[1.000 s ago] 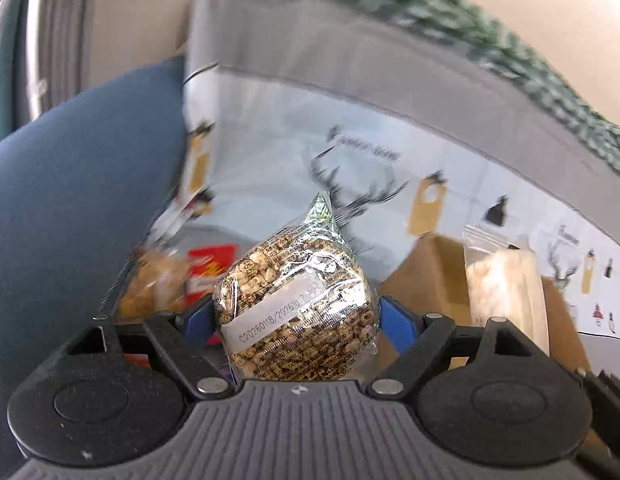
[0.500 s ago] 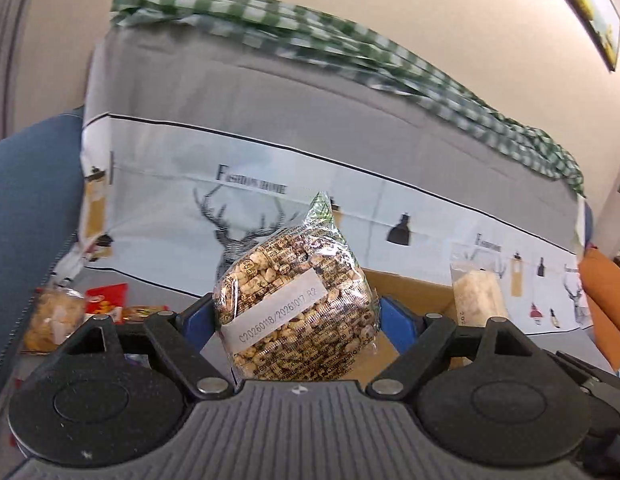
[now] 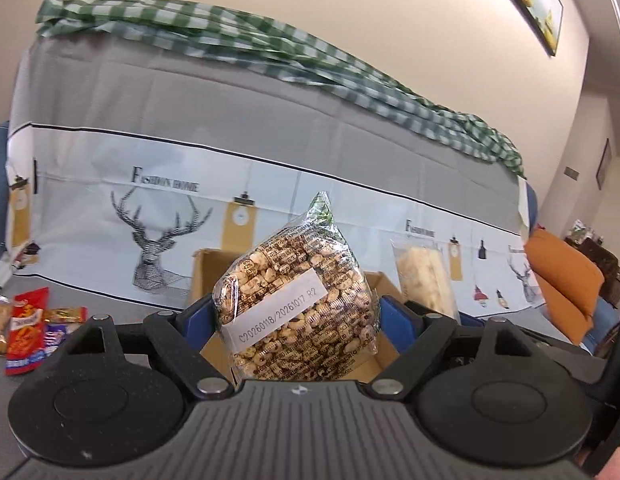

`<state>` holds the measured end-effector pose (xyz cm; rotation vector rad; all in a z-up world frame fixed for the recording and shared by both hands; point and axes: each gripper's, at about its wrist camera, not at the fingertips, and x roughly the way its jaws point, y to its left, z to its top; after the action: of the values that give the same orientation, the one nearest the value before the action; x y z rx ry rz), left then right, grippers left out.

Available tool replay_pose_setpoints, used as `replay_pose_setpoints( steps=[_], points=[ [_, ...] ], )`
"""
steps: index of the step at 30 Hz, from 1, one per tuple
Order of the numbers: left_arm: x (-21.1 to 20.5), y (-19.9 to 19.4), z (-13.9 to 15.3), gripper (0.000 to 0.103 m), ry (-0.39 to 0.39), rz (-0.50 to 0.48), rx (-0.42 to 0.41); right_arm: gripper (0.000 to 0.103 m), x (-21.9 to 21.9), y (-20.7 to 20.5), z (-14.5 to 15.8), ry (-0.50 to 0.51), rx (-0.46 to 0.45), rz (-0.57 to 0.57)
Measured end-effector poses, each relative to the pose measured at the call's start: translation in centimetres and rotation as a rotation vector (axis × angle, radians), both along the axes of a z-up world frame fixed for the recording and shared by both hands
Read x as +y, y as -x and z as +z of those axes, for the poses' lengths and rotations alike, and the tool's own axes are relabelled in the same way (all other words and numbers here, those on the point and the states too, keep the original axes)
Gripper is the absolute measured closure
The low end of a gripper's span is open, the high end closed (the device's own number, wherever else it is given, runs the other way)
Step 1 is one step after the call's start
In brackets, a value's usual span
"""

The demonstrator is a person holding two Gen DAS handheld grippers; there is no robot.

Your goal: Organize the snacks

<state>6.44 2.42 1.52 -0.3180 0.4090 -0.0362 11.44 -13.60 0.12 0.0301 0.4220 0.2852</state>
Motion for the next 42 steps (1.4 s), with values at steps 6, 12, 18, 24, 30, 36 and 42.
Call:
replay_pose_setpoints(
  steps=[6,12,18,24,30,36,42],
  points=[
    [-1.5,-0.3,-0.3,0.015,-0.007,-0.026,-0.014,0.065,-0.9,-0.2,0.0,-0.003,0.0,-0.027],
    [-1.8,-0.4,-0.6,0.015,-0.01,-0.022,-0.022,0.065,-1.3,-0.3,0.0,-0.001,-0.001,-0.042],
    [-2.0,-0.6,-0.9,0.015,-0.012,-0.024,-0.017,0.065,-1.7,-0.3,-0.1,0.0,0.002,-0.047],
    [-2.1,-0.7,-1.1,0.015,-0.011,-0.024,-0.019,0.065,-1.7,-0.3,0.0,-0.002,0.007,-0.051],
    [-2.2,-0.8,-1.3,0.014,-0.005,-0.037,-0.026,0.065,-1.8,-0.2,0.1,-0.003,0.01,-0.052],
    [-2.1,-0.6,-1.4,0.001,-0.061,-0.004,-0.042,0.026,-1.5,-1.1,-0.9,0.048,0.086,-0.098],
    [0.1,-2.2,-3.1,0.001,-0.097,0.206,0.134,0.025,-3.3,-3.1,-2.6,-0.009,0.254,-0.221]
  ],
)
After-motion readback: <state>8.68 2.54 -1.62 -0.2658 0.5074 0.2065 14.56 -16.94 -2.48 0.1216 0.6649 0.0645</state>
